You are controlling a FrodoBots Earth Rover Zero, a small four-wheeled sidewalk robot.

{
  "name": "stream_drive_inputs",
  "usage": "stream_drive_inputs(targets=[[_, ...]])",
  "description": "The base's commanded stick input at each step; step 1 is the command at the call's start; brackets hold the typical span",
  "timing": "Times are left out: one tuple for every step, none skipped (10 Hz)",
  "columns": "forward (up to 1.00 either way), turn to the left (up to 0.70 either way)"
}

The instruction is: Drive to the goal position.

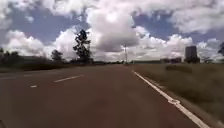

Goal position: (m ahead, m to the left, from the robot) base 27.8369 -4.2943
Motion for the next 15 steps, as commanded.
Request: stream_drive_inputs(targets=[[1.00,0.00],[1.00,0.00],[1.00,0.00],[1.00,0.00],[1.00,0.00],[1.00,0.00],[1.00,0.00],[1.00,-0.04],[1.00,-0.10],[1.00,-0.20],[1.00,-0.31],[1.00,-0.23],[1.00,-0.05],[1.00,0.00],[1.00,0.00]])
